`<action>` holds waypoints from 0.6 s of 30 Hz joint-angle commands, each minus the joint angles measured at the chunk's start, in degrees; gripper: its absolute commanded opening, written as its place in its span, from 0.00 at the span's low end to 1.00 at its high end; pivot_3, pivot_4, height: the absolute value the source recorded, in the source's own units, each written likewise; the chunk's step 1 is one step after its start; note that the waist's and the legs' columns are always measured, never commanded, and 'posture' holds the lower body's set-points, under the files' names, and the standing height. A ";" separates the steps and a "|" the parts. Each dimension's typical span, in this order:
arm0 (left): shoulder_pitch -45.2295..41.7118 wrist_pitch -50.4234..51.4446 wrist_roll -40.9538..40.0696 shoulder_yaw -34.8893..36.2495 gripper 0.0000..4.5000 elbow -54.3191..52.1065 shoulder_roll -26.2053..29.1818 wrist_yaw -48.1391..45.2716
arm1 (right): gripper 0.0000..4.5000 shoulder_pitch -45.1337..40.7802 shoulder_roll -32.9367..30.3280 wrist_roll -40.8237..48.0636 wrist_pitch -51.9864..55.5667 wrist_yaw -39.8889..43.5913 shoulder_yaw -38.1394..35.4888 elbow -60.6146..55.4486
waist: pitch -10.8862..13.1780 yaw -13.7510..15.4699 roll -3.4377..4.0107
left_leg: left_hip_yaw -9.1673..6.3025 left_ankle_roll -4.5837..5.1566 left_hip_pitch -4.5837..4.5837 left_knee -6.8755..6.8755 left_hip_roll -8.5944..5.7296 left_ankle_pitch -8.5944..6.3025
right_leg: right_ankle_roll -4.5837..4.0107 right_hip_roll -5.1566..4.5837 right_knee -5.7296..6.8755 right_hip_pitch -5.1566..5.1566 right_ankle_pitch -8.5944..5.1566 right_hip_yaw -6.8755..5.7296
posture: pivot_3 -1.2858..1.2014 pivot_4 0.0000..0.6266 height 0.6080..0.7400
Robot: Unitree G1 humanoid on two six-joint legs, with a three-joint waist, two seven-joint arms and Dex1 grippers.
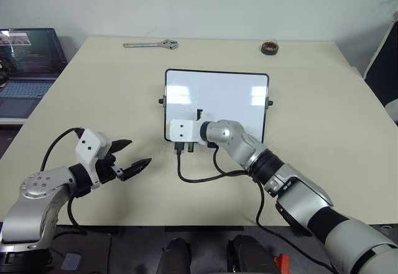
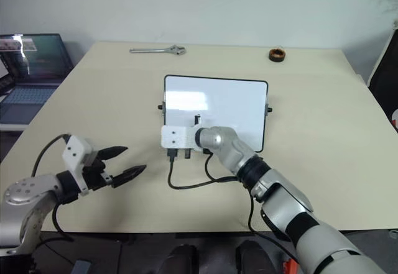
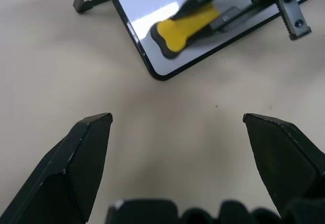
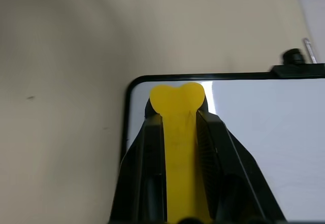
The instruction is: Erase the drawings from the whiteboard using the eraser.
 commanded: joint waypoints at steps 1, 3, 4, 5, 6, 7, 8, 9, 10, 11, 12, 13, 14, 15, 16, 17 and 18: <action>0.05 -2.95 0.48 0.40 1.00 1.48 0.37 -1.00 | 0.11 0.52 -1.10 -1.55 0.77 0.05 -0.57 1.23 | 0.00 0.01 0.00 | 0.00 0.00 0.01 0.00 0.00 0.00 | 0.00 0.00 0.02 0.00 0.00 0.00 | 0.52 0.24 1.00; 0.18 -4.34 0.74 0.21 1.00 2.82 0.21 -1.60 | 0.11 -0.61 -1.08 -1.89 0.22 -2.70 -2.07 2.29 | 0.00 0.07 0.00 | -0.01 0.00 0.02 0.00 0.00 0.00 | 0.00 0.00 0.02 0.01 0.00 -0.02 | 0.52 0.24 1.00; 0.25 -5.01 0.87 0.09 1.00 3.46 0.13 -1.90 | 0.11 -1.37 -1.04 -1.98 -0.22 -5.02 -3.06 3.02 | 0.00 0.09 0.00 | -0.01 0.00 0.02 0.00 0.00 0.00 | 0.00 0.00 0.03 0.01 0.00 -0.02 | 0.52 0.24 1.00; 0.36 -5.77 1.02 -0.04 1.00 4.19 0.07 -2.29 | 0.11 -2.50 -1.16 -2.05 -0.51 -7.65 -4.20 3.98 | 0.00 0.11 0.01 | -0.01 0.00 0.02 0.00 0.00 0.00 | 0.00 0.00 0.03 0.01 0.00 -0.01 | 0.52 0.24 1.00; 0.42 -6.31 1.10 -0.14 1.00 4.70 0.04 -2.54 | 0.11 -3.28 -1.24 -2.04 -0.73 -9.41 -4.92 4.71 | 0.01 0.19 0.02 | -0.02 0.00 0.02 0.01 0.00 0.01 | -0.01 0.00 0.04 0.01 0.00 -0.02 | 0.52 0.24 1.00; 0.48 -6.86 1.14 -0.23 1.00 5.22 0.02 -2.81 | 0.11 -3.95 -1.51 -2.04 -1.12 -10.45 -5.30 5.29 | 0.02 0.28 0.03 | -0.03 -0.01 0.01 0.02 0.00 0.01 | -0.01 -0.01 0.08 0.01 0.01 -0.02 | 0.52 0.24 1.00; 0.47 -7.20 1.14 -0.29 1.00 5.55 0.02 -2.96 | 0.11 -4.27 -1.76 -2.04 -1.45 -10.66 -5.28 5.69 | 0.01 0.42 0.02 | -0.04 -0.01 0.02 0.03 0.00 0.01 | -0.01 -0.01 0.11 0.00 0.01 -0.03 | 0.52 0.24 1.00; 0.46 -7.50 1.12 -0.30 1.00 5.83 0.04 -3.12 | 0.11 -4.30 -1.96 -2.08 -1.77 -10.28 -4.95 5.95 | 0.01 0.60 0.01 | -0.05 -0.01 0.03 0.04 -0.01 0.02 | -0.01 -0.01 0.15 0.00 0.01 -0.03 | 0.52 0.24 1.00; 0.39 -7.86 1.14 -0.38 1.00 6.24 0.08 -3.29 | 0.11 -4.03 -2.25 -2.39 -2.30 -9.43 -4.18 6.06 | 0.00 0.73 0.00 | -0.05 -0.01 0.04 0.04 -0.01 0.02 | -0.02 -0.01 0.16 0.00 0.01 -0.04 | 0.52 0.24 1.00; 0.26 -8.18 1.19 -0.49 1.00 6.66 0.10 -3.42 | 0.11 -3.55 -2.56 -3.02 -2.96 -8.39 -3.06 5.96 | 0.00 0.82 -0.01 | -0.05 -0.01 0.05 0.04 -0.01 0.02 | -0.02 -0.01 0.16 0.00 0.01 -0.04 | 0.52 0.24 1.00; 0.18 -8.43 1.18 -0.55 1.00 7.00 0.13 -3.54 | 0.11 -3.03 -2.77 -3.58 -3.55 -7.35 -2.09 5.67 | 0.00 0.86 0.00 | -0.05 -0.01 0.05 0.04 -0.02 0.02 | -0.02 -0.01 0.16 0.01 0.01 -0.04 | 0.52 0.24 1.00; 0.12 -8.62 1.15 -0.63 1.00 7.20 0.16 -3.61 | 0.11 -2.24 -2.88 -3.86 -3.83 -5.59 -1.18 4.99 | 0.00 0.86 0.00 | -0.04 -0.01 0.05 0.04 -0.02 0.02 | -0.01 -0.01 0.16 0.01 0.01 -0.03 | 0.52 0.24 1.00; 0.05 -8.70 1.11 -0.70 1.00 7.25 0.17 -3.62 | 0.11 -1.55 -2.91 -4.11 -4.08 -4.14 -0.57 4.29 | -0.01 0.86 -0.02 | -0.02 -0.01 0.06 0.03 -0.02 0.02 | -0.01 -0.01 0.16 0.01 0.01 -0.02 | 0.52 0.24 1.00; -0.05 -8.64 1.08 -0.83 1.00 7.16 0.18 -3.58 | 0.10 -0.62 -3.15 -4.36 -4.49 -1.77 0.48 3.25 | -0.02 0.86 -0.02 | -0.02 -0.01 0.06 0.03 -0.02 0.01 | -0.01 -0.01 0.17 0.01 0.01 -0.02 | 0.52 0.24 1.00; -0.14 -8.55 1.06 -0.94 1.00 7.05 0.19 -3.54 | 0.10 0.16 -3.42 -4.64 -4.60 -0.02 1.30 2.29 | -0.02 0.86 -0.03 | -0.02 -0.01 0.06 0.03 -0.02 0.01 | -0.01 -0.01 0.17 0.01 0.01 -0.02 | 0.52 0.24 1.00; -0.21 -8.39 1.02 -0.99 1.00 6.88 0.21 -3.50 | 0.10 0.79 -3.66 -5.01 -4.62 1.06 1.86 1.49 | -0.02 0.85 -0.03 | -0.02 -0.01 0.06 0.03 -0.01 0.01 | -0.01 -0.01 0.16 0.01 0.01 -0.03 | 0.52 0.24 1.00; -0.26 -8.23 0.97 -1.01 1.00 6.72 0.24 -3.45 | 0.09 1.20 -3.85 -5.37 -4.49 1.63 2.14 0.92 | -0.02 0.85 -0.03 | -0.02 -0.01 0.07 0.03 -0.01 0.02 | -0.01 -0.01 0.17 0.01 0.01 -0.02 | 0.52 0.24 1.00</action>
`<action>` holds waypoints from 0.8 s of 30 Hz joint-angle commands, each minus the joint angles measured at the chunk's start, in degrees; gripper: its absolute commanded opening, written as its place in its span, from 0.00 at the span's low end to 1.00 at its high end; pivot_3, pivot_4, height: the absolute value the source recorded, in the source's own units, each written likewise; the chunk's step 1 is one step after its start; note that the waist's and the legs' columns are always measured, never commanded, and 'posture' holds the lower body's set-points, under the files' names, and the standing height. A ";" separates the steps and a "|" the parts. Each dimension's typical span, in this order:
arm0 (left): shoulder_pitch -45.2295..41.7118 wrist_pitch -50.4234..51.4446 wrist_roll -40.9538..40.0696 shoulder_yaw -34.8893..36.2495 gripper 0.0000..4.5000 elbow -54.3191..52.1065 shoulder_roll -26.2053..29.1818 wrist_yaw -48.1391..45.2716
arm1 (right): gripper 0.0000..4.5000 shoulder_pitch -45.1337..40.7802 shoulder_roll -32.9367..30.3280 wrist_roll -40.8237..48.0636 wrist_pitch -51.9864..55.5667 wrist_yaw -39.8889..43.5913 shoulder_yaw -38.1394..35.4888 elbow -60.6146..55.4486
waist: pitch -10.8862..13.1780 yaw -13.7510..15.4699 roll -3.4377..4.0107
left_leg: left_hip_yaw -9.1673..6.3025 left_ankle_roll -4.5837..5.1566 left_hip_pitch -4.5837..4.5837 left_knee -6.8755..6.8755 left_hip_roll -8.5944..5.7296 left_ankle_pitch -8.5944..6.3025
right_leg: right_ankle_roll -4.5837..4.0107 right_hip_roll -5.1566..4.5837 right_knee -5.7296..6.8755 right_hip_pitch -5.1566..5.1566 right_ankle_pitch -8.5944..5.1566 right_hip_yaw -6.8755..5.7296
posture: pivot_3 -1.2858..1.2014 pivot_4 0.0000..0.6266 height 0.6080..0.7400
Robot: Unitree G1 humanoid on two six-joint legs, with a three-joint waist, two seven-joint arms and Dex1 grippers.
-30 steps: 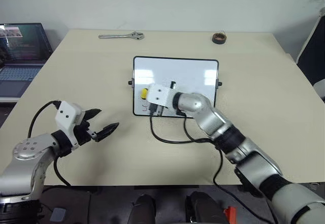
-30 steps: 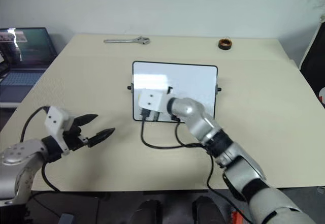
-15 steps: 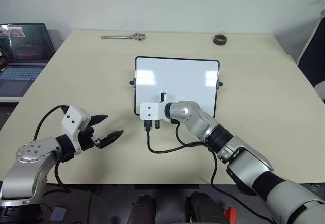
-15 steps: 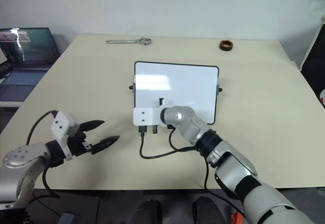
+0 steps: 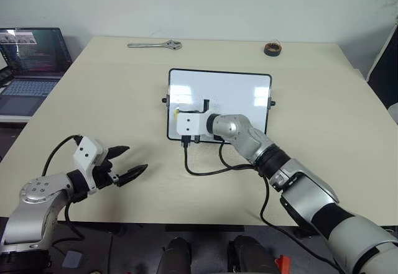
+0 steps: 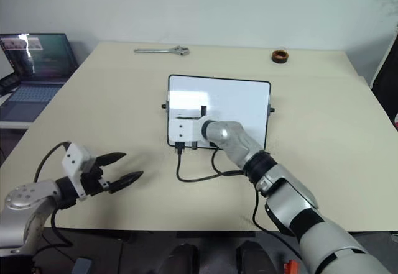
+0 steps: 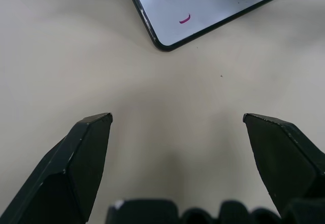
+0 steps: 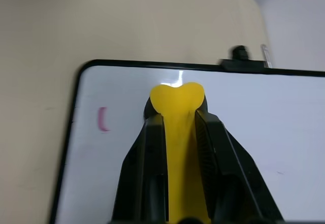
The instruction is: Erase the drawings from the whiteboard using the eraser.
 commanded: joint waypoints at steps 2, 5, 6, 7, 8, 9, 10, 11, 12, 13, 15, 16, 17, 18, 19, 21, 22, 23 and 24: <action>-0.71 -0.69 -0.09 0.33 1.00 -1.46 0.36 0.15 | 0.09 2.42 -1.27 -2.46 1.13 3.84 1.97 -0.76 | 0.01 -0.01 0.01 | 0.01 0.00 0.02 0.00 0.00 0.00 | 0.00 0.00 0.04 0.00 0.00 0.01 | 0.52 0.24 1.00; -0.75 -0.71 -0.10 0.27 1.00 -1.44 0.41 0.15 | 0.09 1.88 -1.73 -3.30 1.80 2.54 0.86 -0.57 | 0.00 0.05 0.01 | -0.01 0.00 0.06 0.01 0.00 0.00 | 0.00 0.00 0.08 0.01 0.00 0.00 | 0.52 0.24 1.00; -0.76 -0.75 -0.08 0.24 1.00 -1.39 0.41 0.13 | 0.08 1.67 -1.95 -3.46 1.85 2.23 0.57 -0.49 | 0.01 0.07 0.01 | 0.00 0.00 0.06 0.01 -0.01 0.00 | 0.00 0.00 0.08 0.01 0.00 0.00 | 0.52 0.24 1.00; -0.74 -0.82 -0.08 0.27 1.00 -1.30 0.43 0.05 | 0.08 1.43 -1.91 -3.36 1.87 1.82 0.18 -0.40 | 0.01 0.09 0.01 | 0.00 0.00 0.06 0.01 0.00 0.00 | 0.00 0.00 0.08 0.01 0.00 0.00 | 0.52 0.24 1.00; -0.75 -0.88 -0.07 0.25 1.00 -1.21 0.45 -0.02 | 0.08 1.06 -1.29 -2.93 1.65 0.84 -0.46 -0.25 | 0.01 0.10 0.01 | 0.00 0.00 0.06 0.01 0.00 0.00 | 0.00 0.00 0.08 0.01 0.00 0.00 | 0.52 0.24 1.00; -0.80 -0.88 -0.07 0.20 1.00 -1.15 0.45 -0.07 | 0.08 0.69 -0.49 -2.58 1.38 -0.17 -0.92 -0.14 | 0.01 0.11 0.01 | 0.00 0.00 0.06 0.01 0.00 0.00 | 0.00 0.00 0.08 0.01 0.00 0.00 | 0.52 0.24 1.00; -0.82 -0.90 -0.08 0.19 1.00 -1.09 0.46 -0.13 | 0.07 0.44 0.10 -2.36 1.20 -0.88 -1.21 -0.05 | 0.01 0.10 0.01 | -0.01 0.00 0.06 0.01 0.00 0.00 | 0.00 0.00 0.08 0.01 0.00 0.00 | 0.52 0.24 1.00; -0.94 -0.89 -0.04 0.08 1.00 -1.07 0.43 -0.14 | 0.07 0.23 1.10 -2.08 1.18 -1.75 -1.54 -0.01 | 0.01 0.09 0.01 | 0.00 0.00 0.06 0.01 -0.01 0.00 | -0.01 0.01 0.09 0.01 0.00 0.00 | 0.52 0.24 1.00; -1.06 -0.85 -0.03 -0.02 1.00 -1.09 0.39 -0.14 | 0.07 0.10 1.90 -2.00 1.26 -2.11 -1.62 0.06 | 0.01 0.07 0.01 | 0.00 0.00 0.07 0.01 -0.01 0.00 | -0.01 0.02 0.10 0.00 0.00 0.01 | 0.52 0.24 1.00; -1.16 -0.83 -0.01 -0.12 1.00 -1.10 0.36 -0.13 | 0.07 0.02 2.56 -1.91 1.36 -2.38 -1.72 0.31 | 0.01 0.04 0.01 | 0.00 0.00 0.07 0.01 -0.01 0.00 | -0.01 0.02 0.12 -0.01 0.00 0.01 | 0.52 0.24 1.00; -1.29 -0.85 0.06 -0.29 1.00 -1.13 0.32 -0.12 | 0.02 0.03 3.09 -2.06 1.70 -2.49 -1.73 1.07 | 0.01 0.06 0.02 | 0.00 0.00 0.06 0.00 -0.01 0.00 | -0.02 0.04 0.12 -0.02 0.00 0.01 | 0.52 0.24 1.00; -1.29 -0.77 0.03 -0.33 1.00 -1.27 0.30 -0.07 | 0.01 0.18 2.79 -2.16 2.04 -2.51 -1.88 1.42 | 0.02 0.06 0.02 | 0.00 0.00 0.04 0.00 0.00 0.00 | -0.02 0.04 0.12 -0.03 -0.01 0.01 | 0.52 0.24 1.00; -1.28 -0.69 0.00 -0.36 1.00 -1.40 0.30 -0.01 | 0.01 0.32 2.28 -2.29 2.27 -2.50 -2.00 1.62 | 0.02 0.06 0.02 | 0.01 0.00 0.03 0.00 0.00 0.00 | -0.01 0.03 0.11 -0.04 -0.01 0.02 | 0.52 0.24 1.00; -1.24 -0.55 -0.05 -0.37 1.00 -1.57 0.30 0.06 | 0.01 0.58 1.48 -2.28 2.54 -2.14 -2.20 1.60 | 0.02 0.07 0.02 | 0.02 0.00 0.02 0.00 0.00 0.00 | -0.01 0.03 0.11 -0.05 -0.01 0.03 | 0.52 0.24 1.00; -1.19 -0.43 -0.09 -0.38 1.00 -1.71 0.30 0.13 | 0.01 0.82 0.71 -2.29 2.66 -1.79 -2.32 1.45 | 0.02 0.12 0.02 | 0.02 0.00 0.02 0.00 0.00 0.00 | -0.01 0.02 0.11 -0.05 -0.01 0.03 | 0.52 0.24 1.00; -1.16 -0.28 -0.10 -0.42 1.00 -1.87 0.29 0.23 | 0.01 1.16 -0.33 -2.27 2.72 -1.42 -2.49 1.02 | 0.02 0.36 0.03 | -0.01 0.00 0.02 0.01 0.00 0.00 | -0.01 0.02 0.11 -0.04 -0.01 0.00 | 0.52 0.24 1.00; -1.20 -0.15 -0.12 -0.45 1.00 -1.96 0.29 0.30 | 0.01 1.40 -0.77 -2.07 2.90 -1.23 -2.72 0.63 | 0.02 0.46 0.02 | -0.03 0.00 0.02 0.01 0.00 0.00 | -0.01 0.02 0.11 -0.03 -0.01 -0.01 | 0.52 0.24 1.00; -1.29 0.02 -0.12 -0.54 1.00 -2.10 0.27 0.41 | 0.01 1.63 -1.13 -1.88 3.06 -1.18 -2.96 0.27 | 0.02 0.50 0.03 | -0.04 0.00 0.02 0.01 0.00 0.00 | -0.01 0.00 0.11 -0.02 -0.01 -0.02 | 0.52 0.24 1.00; -1.45 0.27 -0.16 -0.66 1.00 -2.28 0.21 0.56 | 0.01 1.84 -1.39 -1.73 3.18 -1.05 -3.11 -0.02 | 0.02 0.52 0.03 | -0.04 0.00 0.02 0.02 0.00 0.01 | -0.01 -0.01 0.11 -0.01 -0.01 -0.03 | 0.52 0.24 1.00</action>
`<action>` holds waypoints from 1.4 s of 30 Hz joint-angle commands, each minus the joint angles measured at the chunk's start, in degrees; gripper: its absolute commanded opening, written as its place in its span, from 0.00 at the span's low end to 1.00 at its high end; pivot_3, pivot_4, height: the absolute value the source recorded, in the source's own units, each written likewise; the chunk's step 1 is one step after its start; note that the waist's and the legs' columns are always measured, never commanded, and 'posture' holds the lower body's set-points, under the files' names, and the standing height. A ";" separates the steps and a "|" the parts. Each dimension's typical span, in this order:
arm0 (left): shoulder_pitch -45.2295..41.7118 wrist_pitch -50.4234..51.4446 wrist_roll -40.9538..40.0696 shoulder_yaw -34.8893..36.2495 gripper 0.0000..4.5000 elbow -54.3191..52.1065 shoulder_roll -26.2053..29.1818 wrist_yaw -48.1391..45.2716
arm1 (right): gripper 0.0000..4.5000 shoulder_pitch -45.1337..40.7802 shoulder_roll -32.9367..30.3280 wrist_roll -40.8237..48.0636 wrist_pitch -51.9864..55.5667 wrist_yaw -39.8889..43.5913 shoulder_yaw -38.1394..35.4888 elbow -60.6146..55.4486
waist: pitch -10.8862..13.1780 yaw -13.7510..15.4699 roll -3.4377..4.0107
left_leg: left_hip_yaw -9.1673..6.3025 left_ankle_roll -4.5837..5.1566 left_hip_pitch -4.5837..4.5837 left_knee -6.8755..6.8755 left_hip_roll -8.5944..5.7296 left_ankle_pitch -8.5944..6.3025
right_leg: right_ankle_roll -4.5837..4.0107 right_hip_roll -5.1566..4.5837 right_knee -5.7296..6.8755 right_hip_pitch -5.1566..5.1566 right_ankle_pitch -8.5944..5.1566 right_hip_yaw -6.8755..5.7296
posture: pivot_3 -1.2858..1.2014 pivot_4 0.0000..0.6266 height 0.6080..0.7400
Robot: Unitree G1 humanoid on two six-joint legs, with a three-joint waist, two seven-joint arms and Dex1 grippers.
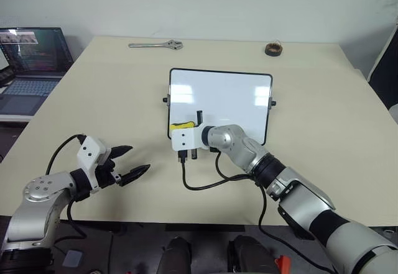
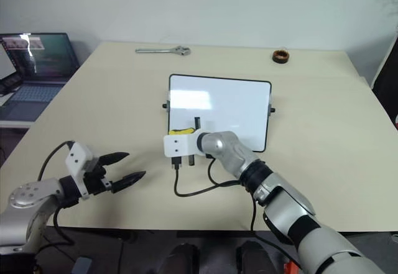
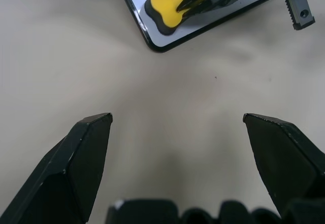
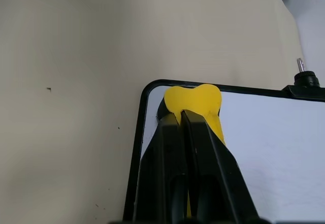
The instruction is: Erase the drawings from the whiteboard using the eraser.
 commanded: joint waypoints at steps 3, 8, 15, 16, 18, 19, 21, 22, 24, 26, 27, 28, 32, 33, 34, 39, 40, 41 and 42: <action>-1.29 0.53 -0.22 -0.38 1.00 -2.68 0.05 0.88 | 0.01 1.11 -2.83 0.02 2.47 -0.17 -3.09 -0.32 | 0.00 0.03 0.00 | 0.00 0.00 0.00 0.01 0.00 0.00 | 0.00 -0.03 0.00 0.01 0.00 0.00 | 0.52 0.24 1.00; -1.71 0.72 -0.42 -0.62 1.00 -2.66 0.26 0.98 | 0.01 2.72 -3.62 -0.26 3.79 0.38 -3.57 -2.35 | 0.00 0.00 0.00 | 0.01 0.00 0.00 0.01 -0.02 0.00 | 0.00 -0.02 -0.01 0.02 0.00 0.00 | 0.52 0.24 1.00; -1.72 0.59 -0.43 -0.53 1.00 -2.40 0.27 0.99 | 0.01 5.01 -5.14 0.66 5.65 1.22 -5.15 -6.38 | 0.00 0.08 0.00 | -0.01 0.00 0.02 0.01 -0.02 0.00 | 0.01 -0.05 -0.03 0.06 0.00 -0.02 | 0.52 0.24 1.00; -1.79 0.51 -0.46 -0.56 1.00 -2.33 0.24 0.93 | 0.01 5.20 -4.39 1.63 6.45 1.20 -6.01 -7.30 | 0.00 0.08 0.00 | -0.01 0.00 0.02 0.01 -0.02 0.00 | 0.01 -0.05 -0.03 0.06 0.00 -0.02 | 0.52 0.24 1.00; -1.93 0.31 -0.45 -0.59 1.00 -2.12 0.23 0.78 | 0.01 5.50 -3.38 3.04 7.79 1.42 -7.10 -8.88 | 0.00 0.08 0.00 | -0.02 0.00 0.01 0.01 -0.02 0.00 | 0.00 -0.04 -0.03 0.05 0.00 -0.04 | 0.52 0.24 1.00; -2.02 0.20 -0.42 -0.62 1.00 -1.93 0.23 0.70 | 0.01 5.70 -2.99 3.75 8.61 1.55 -7.54 -9.57 | 0.00 0.04 0.01 | -0.01 0.00 0.00 0.01 -0.02 0.00 | 0.01 -0.04 -0.03 0.05 0.00 -0.02 | 0.52 0.24 1.00; -2.35 -0.33 -0.26 -0.66 1.00 -1.04 0.25 0.36 | 0.07 6.09 -1.93 5.85 9.65 1.75 -8.85 -10.96 | 0.00 0.02 0.01 | -0.01 0.00 0.00 0.01 -0.02 0.00 | 0.01 -0.04 -0.03 0.04 0.00 -0.02 | 0.52 0.24 1.00; -2.45 -0.61 -0.18 -0.66 1.00 -0.62 0.24 0.21 | 0.10 6.19 -1.62 6.41 9.89 1.71 -9.26 -11.43 | 0.00 0.00 0.01 | -0.01 0.00 0.00 0.01 -0.02 0.00 | 0.01 -0.04 -0.03 0.04 0.00 -0.02 | 0.52 0.24 1.00; -2.47 -1.03 -0.11 -0.66 1.00 -0.15 0.22 0.00 | 0.22 6.19 -1.54 6.48 9.86 1.30 -9.42 -11.86 | 0.02 -0.09 0.02 | 0.00 0.00 -0.01 0.00 -0.02 0.00 | 0.01 -0.04 -0.03 0.03 0.00 -0.02 | 0.52 0.24 1.00; -2.40 -1.49 -0.08 -0.74 1.00 0.20 0.15 -0.14 | 0.37 5.99 -1.93 5.87 9.15 0.47 -9.05 -11.98 | 0.02 -0.16 0.03 | 0.01 0.00 -0.03 -0.01 -0.02 0.00 | 0.00 -0.04 -0.04 -0.01 0.00 0.00 | 0.52 0.24 1.00; -2.40 -1.66 -0.05 -0.78 1.00 0.36 0.10 -0.20 | 0.45 5.95 -2.05 5.89 8.92 0.43 -8.93 -12.03 | 0.02 -0.16 0.03 | 0.01 0.00 -0.04 -0.01 -0.02 0.00 | 0.00 -0.03 -0.04 -0.02 0.00 -0.01 | 0.52 0.24 1.00; -2.40 -1.77 -0.02 -0.81 1.00 0.48 0.07 -0.25 | 0.52 5.94 -2.14 6.03 8.44 0.44 -8.82 -12.08 | 0.02 -0.16 0.03 | 0.01 0.00 -0.05 -0.01 -0.02 0.00 | 0.01 -0.03 -0.05 -0.02 0.00 -0.01 | 0.52 0.24 1.00; -2.45 -2.26 0.11 -0.89 1.00 0.94 -0.03 -0.35 | 0.84 6.08 -2.31 5.55 5.95 -0.94 -8.33 -12.90 | 0.02 -0.20 0.03 | 0.02 0.00 -0.06 -0.02 -0.02 0.00 | 0.00 -0.03 -0.05 -0.04 0.00 0.00 | 0.52 0.24 1.00; -2.44 -2.35 0.11 -0.92 1.00 0.98 -0.05 -0.34 | 0.92 6.09 -2.30 5.32 5.34 -1.53 -8.25 -13.15 | 0.02 -0.23 0.03 | 0.03 0.00 -0.06 -0.02 -0.02 0.00 | 0.00 -0.03 -0.05 -0.04 0.00 0.01 | 0.52 0.24 1.00; -2.45 -2.42 0.11 -0.94 1.00 1.03 -0.06 -0.35 | 0.99 6.08 -2.28 5.06 4.95 -2.25 -8.22 -13.45 | 0.02 -0.26 0.03 | 0.04 0.00 -0.08 -0.02 -0.02 0.00 | 0.00 -0.03 -0.05 -0.06 0.00 0.01 | 0.52 0.24 1.00; -2.07 -2.88 0.10 -1.02 1.00 1.04 -0.36 -0.38 | 0.99 9.68 0.47 8.55 10.51 -4.47 -12.33 -21.16 | 0.02 -0.32 0.02 | 0.04 0.00 -0.23 -0.05 0.01 0.00 | 0.00 -0.01 -0.08 -0.20 0.00 0.02 | 0.52 0.24 1.00; -2.07 -2.95 0.09 -1.00 1.00 1.11 -0.41 -0.45 | 0.99 10.85 1.38 9.17 12.24 -5.48 -13.44 -22.87 | 0.02 -0.32 0.02 | 0.05 0.00 -0.23 -0.05 0.02 -0.01 | 0.00 0.00 -0.10 -0.20 0.00 0.03 | 0.52 0.24 1.00; -2.08 -2.97 0.08 -0.99 1.00 1.16 -0.44 -0.49 | 0.99 11.78 2.28 9.70 13.95 -6.36 -14.38 -23.97 | 0.02 -0.32 0.02 | 0.05 0.00 -0.24 -0.06 0.03 -0.01 | 0.00 0.00 -0.12 -0.21 -0.01 0.03 | 0.52 0.24 1.00; -2.11 -2.98 0.07 -0.98 1.00 1.21 -0.45 -0.52 | 0.99 12.33 2.86 9.88 15.15 -6.89 -14.92 -24.66 | 0.02 -0.33 0.03 | 0.05 0.00 -0.25 -0.06 0.03 -0.01 | 0.00 0.00 -0.14 -0.21 -0.01 0.03 | 0.52 0.24 1.00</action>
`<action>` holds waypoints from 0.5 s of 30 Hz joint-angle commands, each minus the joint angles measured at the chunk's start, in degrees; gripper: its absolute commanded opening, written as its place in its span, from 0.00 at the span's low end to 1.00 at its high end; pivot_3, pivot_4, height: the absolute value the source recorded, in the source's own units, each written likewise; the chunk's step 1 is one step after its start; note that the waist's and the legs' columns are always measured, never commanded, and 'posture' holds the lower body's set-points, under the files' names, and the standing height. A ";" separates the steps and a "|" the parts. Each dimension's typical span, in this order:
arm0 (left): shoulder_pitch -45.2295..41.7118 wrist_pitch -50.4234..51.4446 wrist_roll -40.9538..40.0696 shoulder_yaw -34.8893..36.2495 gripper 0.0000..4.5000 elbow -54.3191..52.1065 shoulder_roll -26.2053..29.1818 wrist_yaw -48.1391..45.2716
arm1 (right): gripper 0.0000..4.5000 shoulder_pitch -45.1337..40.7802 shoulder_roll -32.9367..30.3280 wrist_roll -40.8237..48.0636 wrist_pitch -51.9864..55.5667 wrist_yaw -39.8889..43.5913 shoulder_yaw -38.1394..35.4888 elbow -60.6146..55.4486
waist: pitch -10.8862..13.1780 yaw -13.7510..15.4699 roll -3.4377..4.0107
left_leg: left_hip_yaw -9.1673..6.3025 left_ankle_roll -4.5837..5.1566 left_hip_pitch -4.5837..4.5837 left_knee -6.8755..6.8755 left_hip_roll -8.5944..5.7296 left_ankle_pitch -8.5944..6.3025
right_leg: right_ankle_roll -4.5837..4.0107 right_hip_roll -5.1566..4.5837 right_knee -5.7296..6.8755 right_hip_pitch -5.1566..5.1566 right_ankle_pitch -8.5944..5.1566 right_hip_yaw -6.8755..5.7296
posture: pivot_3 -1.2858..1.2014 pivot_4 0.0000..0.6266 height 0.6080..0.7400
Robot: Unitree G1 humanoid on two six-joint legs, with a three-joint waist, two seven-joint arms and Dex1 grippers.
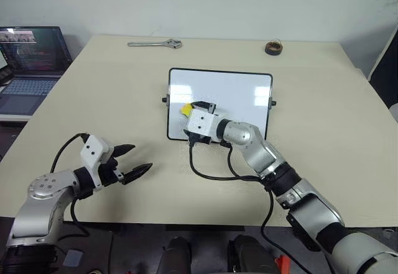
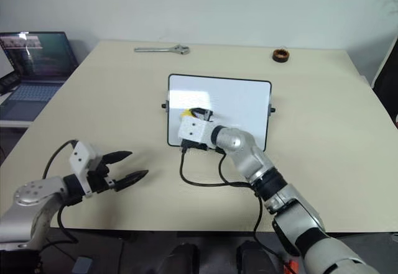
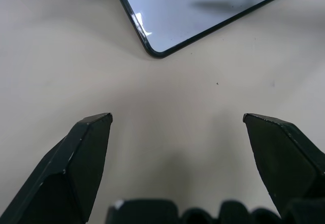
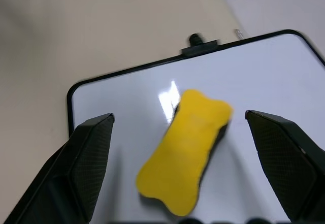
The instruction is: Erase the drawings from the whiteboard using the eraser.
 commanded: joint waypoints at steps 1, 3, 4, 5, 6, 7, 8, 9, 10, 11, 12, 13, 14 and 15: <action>-0.53 -1.42 0.09 0.53 1.00 -0.57 0.09 -0.28 | 0.99 1.55 3.04 2.72 5.30 -2.75 -3.31 -5.14 | 0.00 -0.01 0.00 | 0.01 0.00 0.00 -0.01 0.00 0.00 | 0.00 0.00 -0.01 0.00 0.00 0.01 | 0.52 0.24 1.00; -0.80 -1.45 0.14 0.36 1.00 -0.43 0.16 -0.38 | 0.99 2.22 5.15 4.50 8.59 -3.16 -4.28 -5.38 | 0.00 -0.05 0.00 | 0.02 0.00 0.00 0.00 0.00 0.00 | 0.00 0.00 -0.02 -0.01 0.00 0.02 | 0.52 0.24 1.00; -0.99 -1.43 0.13 0.25 1.00 -0.42 0.20 -0.42 | 0.99 2.39 6.23 5.46 10.09 -3.27 -4.71 -5.17 | 0.00 -0.08 0.01 | 0.03 0.00 0.01 -0.01 0.00 0.00 | 0.00 0.00 -0.02 -0.01 0.00 0.03 | 0.52 0.24 1.00; -1.18 -1.34 0.09 0.14 1.00 -0.50 0.24 -0.44 | 0.99 2.29 6.90 5.94 10.97 -3.40 -4.79 -4.72 | 0.01 -0.09 0.01 | 0.03 0.00 0.01 -0.01 -0.01 0.00 | 0.00 0.00 -0.01 -0.01 0.00 0.03 | 0.52 0.24 1.00; -1.31 -1.29 0.06 0.07 1.00 -0.56 0.27 -0.46 | 0.99 2.20 7.30 6.20 11.56 -3.49 -4.83 -4.45 | 0.01 -0.11 0.02 | 0.02 0.00 0.01 -0.01 -0.02 0.00 | -0.01 0.01 -0.02 -0.01 0.00 0.02 | 0.52 0.24 1.00; -1.52 -1.20 0.03 0.01 1.00 -0.59 0.35 -0.48 | 0.99 1.95 8.05 6.76 12.17 -3.98 -5.25 -3.80 | 0.01 -0.14 0.02 | 0.02 0.00 0.01 -0.02 -0.02 0.00 | -0.01 0.01 -0.02 -0.01 0.00 0.01 | 0.52 0.24 1.00; -1.72 -1.10 0.00 -0.01 1.00 -0.60 0.42 -0.50 | 0.99 1.67 8.62 7.17 12.58 -4.46 -5.51 -3.16 | 0.01 -0.15 0.02 | 0.02 0.00 0.01 -0.02 -0.02 0.00 | -0.01 0.02 -0.02 -0.02 0.00 0.01 | 0.52 0.24 1.00; -1.86 -1.04 -0.02 -0.01 1.00 -0.59 0.46 -0.51 | 0.99 1.49 9.01 7.46 12.88 -4.79 -5.71 -2.76 | 0.01 -0.19 0.01 | 0.03 0.00 0.00 -0.02 -0.02 0.00 | -0.01 0.02 -0.03 -0.02 0.00 0.02 | 0.52 0.24 1.00; -2.04 -0.90 -0.09 0.00 1.00 -0.72 0.53 -0.52 | 0.99 1.26 9.26 7.45 12.79 -5.20 -5.66 -2.02 | 0.01 -0.27 0.02 | 0.04 0.00 0.01 -0.02 -0.02 0.00 | -0.01 0.02 -0.03 -0.02 0.00 0.03 | 0.52 0.24 1.00; -2.14 -0.81 -0.13 0.01 1.00 -0.81 0.56 -0.52 | 0.99 1.11 9.32 7.37 12.64 -5.44 -5.53 -1.57 | 0.01 -0.37 0.01 | 0.05 0.00 0.01 -0.02 -0.03 0.00 | -0.01 0.02 -0.04 -0.02 0.00 0.03 | 0.52 0.24 1.00; -2.30 -0.66 -0.20 0.01 1.00 -1.02 0.59 -0.49 | 0.99 0.90 9.35 7.28 12.33 -5.84 -5.45 -0.84 | 0.01 -0.43 0.01 | 0.04 0.00 0.00 -0.02 -0.03 0.00 | 0.00 0.01 -0.04 -0.02 0.00 0.03 | 0.52 0.24 1.00; -2.53 -0.39 -0.44 0.10 1.00 -1.54 0.63 -0.42 | 0.99 0.44 9.35 7.00 11.68 -6.65 -5.43 0.49 | 0.01 -0.45 0.02 | 0.04 0.00 0.00 -0.02 -0.03 0.00 | 0.00 0.02 -0.04 -0.02 0.00 0.03 | 0.52 0.24 1.00; -2.72 -0.16 -0.67 0.20 1.00 -2.13 0.69 -0.36 | 0.99 -0.05 9.43 6.81 11.03 -7.68 -5.59 1.80 | 0.01 -0.46 0.01 | 0.04 0.00 0.01 -0.02 -0.03 0.00 | 0.00 0.02 -0.04 -0.02 0.00 0.03 | 0.52 0.24 1.00; -2.90 0.06 -0.85 0.24 1.00 -2.67 0.73 -0.30 | 0.99 -0.62 9.36 6.57 10.29 -8.51 -5.59 3.20 | 0.01 -0.48 0.01 | 0.04 0.00 0.01 -0.02 -0.04 0.00 | -0.01 0.02 -0.04 -0.02 0.00 0.02 | 0.52 0.24 1.00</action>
